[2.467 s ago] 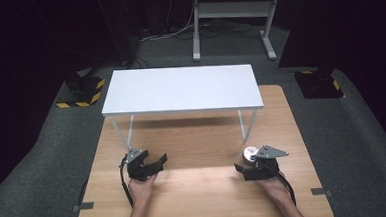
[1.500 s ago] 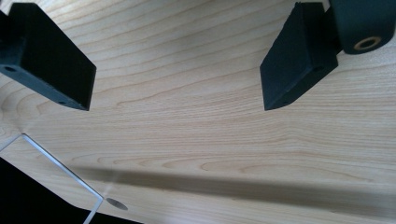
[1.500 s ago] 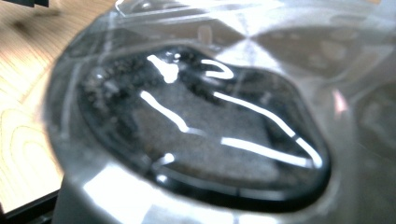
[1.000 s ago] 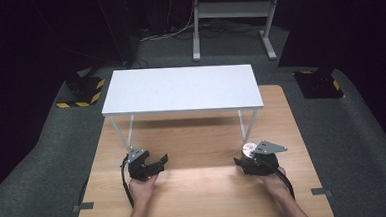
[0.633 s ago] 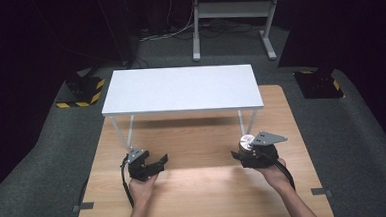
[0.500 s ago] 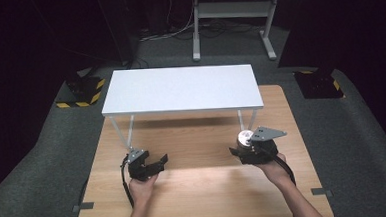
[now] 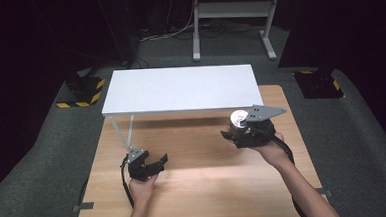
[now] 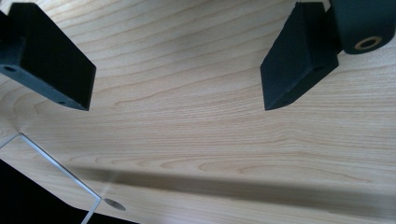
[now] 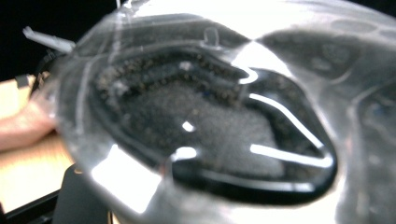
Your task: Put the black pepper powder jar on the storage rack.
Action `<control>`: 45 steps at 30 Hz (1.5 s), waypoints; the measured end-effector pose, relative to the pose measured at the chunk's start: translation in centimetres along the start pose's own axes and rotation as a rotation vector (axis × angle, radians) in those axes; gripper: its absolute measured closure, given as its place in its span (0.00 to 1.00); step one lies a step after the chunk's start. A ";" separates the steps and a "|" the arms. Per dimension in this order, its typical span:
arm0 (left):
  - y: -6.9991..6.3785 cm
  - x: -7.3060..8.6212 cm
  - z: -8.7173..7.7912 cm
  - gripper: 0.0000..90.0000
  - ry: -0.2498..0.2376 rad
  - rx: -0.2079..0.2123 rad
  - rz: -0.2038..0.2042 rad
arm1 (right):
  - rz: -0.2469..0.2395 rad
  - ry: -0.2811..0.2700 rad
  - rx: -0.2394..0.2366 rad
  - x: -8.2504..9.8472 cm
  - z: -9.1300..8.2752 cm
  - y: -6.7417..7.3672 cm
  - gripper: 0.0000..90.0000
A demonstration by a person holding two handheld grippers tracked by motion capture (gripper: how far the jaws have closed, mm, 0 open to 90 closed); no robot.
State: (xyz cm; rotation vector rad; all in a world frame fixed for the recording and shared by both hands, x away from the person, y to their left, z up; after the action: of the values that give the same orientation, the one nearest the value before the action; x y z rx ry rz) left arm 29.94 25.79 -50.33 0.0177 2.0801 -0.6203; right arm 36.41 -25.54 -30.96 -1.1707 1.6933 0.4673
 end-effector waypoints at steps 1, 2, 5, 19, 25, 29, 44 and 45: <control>0.0 0.0 0.0 0.12 0.000 0.000 0.000 | -0.005 -0.004 -0.002 -0.4 0.0 -0.1 0.34; 0.0 0.0 0.0 0.12 0.000 -0.001 0.000 | -0.011 -0.008 -0.004 -1.0 0.1 -0.3 0.34; 0.0 0.0 0.0 0.12 0.000 -0.001 -0.001 | -0.023 -0.013 -0.002 -2.4 0.4 -0.9 0.34; 0.0 0.0 0.0 0.12 -0.003 -0.002 -0.005 | 0.019 0.002 0.047 -6.8 2.8 -4.2 0.34; 0.0 0.1 0.0 0.12 -0.005 -0.001 -0.008 | 0.039 0.024 0.087 -7.7 4.4 -5.2 0.34; 0.0 0.0 0.0 0.12 -0.001 -0.001 -0.003 | 0.047 0.051 0.111 -8.1 5.7 -5.8 0.34; 0.1 0.1 0.1 0.12 -0.008 0.005 -0.022 | 0.095 0.067 0.133 -8.5 8.0 -7.1 0.34; 0.1 0.1 0.1 0.12 -0.008 0.005 -0.022 | 0.095 0.067 0.133 -8.5 8.0 -7.1 0.34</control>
State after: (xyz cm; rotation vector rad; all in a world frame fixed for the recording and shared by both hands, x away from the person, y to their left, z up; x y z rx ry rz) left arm 29.96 25.83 -50.47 -0.0045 2.0738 -0.6382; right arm 46.98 -18.73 -25.56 -1.0230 1.8149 0.3715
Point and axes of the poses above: each handheld gripper's, and its own axes: z roughly forward along the jaws, x roughly out of its underside, y roughly to its left, the point moved 3 cm from there along z, roughly forward along the jaws, and after that the axes turned 8 degrees about -z, right-handed, at the moved point
